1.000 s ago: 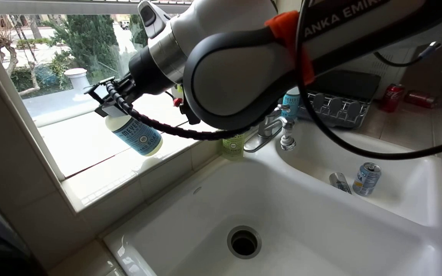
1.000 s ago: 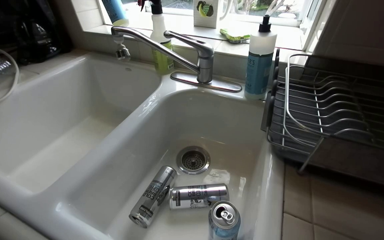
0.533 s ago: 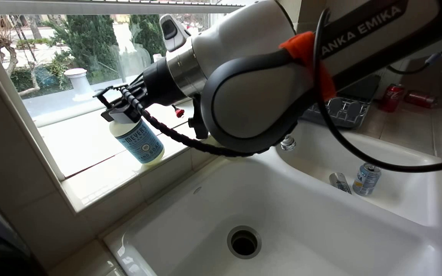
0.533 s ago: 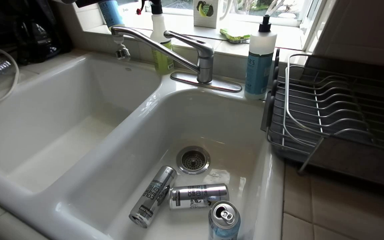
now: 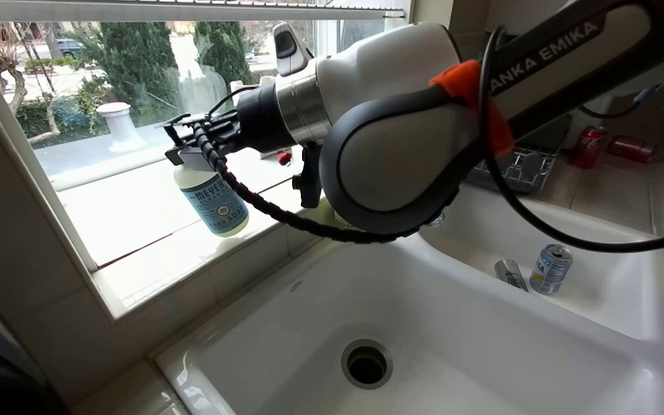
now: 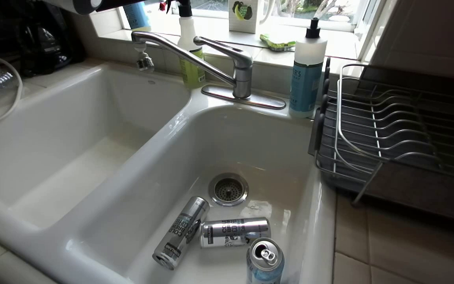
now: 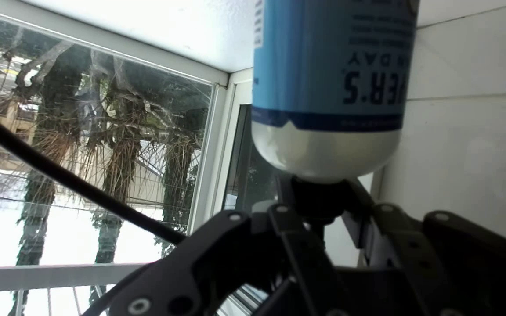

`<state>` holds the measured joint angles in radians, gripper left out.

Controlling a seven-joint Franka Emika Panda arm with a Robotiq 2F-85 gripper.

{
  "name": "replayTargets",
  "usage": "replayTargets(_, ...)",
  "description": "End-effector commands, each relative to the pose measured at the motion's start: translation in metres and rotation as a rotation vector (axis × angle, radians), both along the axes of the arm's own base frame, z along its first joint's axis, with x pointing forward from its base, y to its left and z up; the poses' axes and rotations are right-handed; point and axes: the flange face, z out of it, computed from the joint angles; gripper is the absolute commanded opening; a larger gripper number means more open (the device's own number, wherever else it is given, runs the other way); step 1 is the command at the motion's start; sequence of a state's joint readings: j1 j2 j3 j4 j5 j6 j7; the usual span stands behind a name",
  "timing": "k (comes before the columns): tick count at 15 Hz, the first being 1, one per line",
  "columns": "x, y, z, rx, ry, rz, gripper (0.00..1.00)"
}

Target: Put the white bottle on the window sill in an upright position

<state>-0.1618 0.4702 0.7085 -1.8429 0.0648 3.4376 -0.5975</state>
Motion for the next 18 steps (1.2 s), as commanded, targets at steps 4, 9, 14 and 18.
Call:
replayTargets(4, 0.002, -0.006, -0.011, 0.085, -0.006, -0.002, 0.08)
replayTargets(9, 0.004, -0.006, -0.019, 0.129, -0.008, 0.009, 0.08)
replayTargets(14, 0.002, -0.007, -0.020, 0.142, -0.020, 0.026, 0.70)
replayTargets(18, -0.001, -0.010, -0.013, 0.123, -0.019, 0.030, 0.98)
